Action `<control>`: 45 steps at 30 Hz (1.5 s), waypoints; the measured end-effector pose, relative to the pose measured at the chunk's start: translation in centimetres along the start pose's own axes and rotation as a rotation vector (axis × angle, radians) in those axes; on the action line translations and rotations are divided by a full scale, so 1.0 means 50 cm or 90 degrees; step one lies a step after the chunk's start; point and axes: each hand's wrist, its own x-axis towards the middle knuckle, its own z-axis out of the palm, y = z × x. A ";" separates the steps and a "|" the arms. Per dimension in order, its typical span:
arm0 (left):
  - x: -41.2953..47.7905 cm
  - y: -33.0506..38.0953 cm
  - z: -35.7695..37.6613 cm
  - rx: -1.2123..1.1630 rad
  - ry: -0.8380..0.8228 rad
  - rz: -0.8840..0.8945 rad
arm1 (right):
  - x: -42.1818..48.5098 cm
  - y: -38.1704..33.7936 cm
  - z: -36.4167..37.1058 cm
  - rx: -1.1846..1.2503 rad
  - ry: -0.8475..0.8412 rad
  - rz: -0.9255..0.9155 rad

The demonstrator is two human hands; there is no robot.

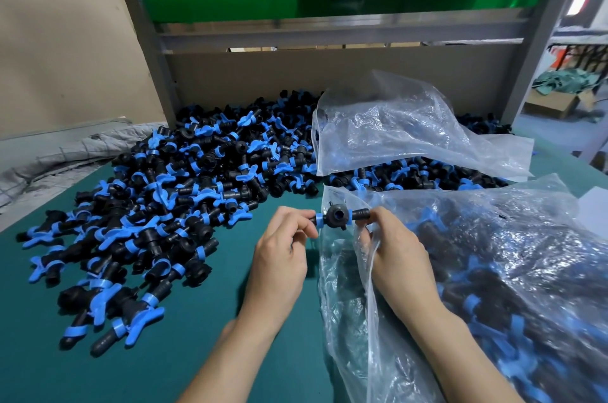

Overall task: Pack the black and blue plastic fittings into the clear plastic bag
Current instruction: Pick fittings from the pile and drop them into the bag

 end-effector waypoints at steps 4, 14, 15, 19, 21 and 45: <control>0.000 -0.003 0.002 0.004 -0.002 0.014 | 0.000 -0.001 -0.002 0.000 -0.001 -0.003; 0.002 -0.003 0.006 -0.053 0.037 -0.040 | -0.001 -0.003 -0.004 0.022 -0.015 0.022; 0.003 -0.002 0.005 -0.078 0.054 -0.076 | -0.002 -0.004 -0.005 0.028 -0.017 0.025; 0.013 0.002 -0.003 -0.207 0.113 -0.216 | -0.005 -0.011 -0.011 0.051 -0.009 0.022; 0.017 0.003 -0.009 -0.224 0.132 -0.255 | -0.005 -0.017 -0.017 0.069 0.002 0.016; -0.001 0.118 0.082 -0.392 -0.399 -0.371 | 0.019 -0.085 -0.069 0.120 0.116 -0.039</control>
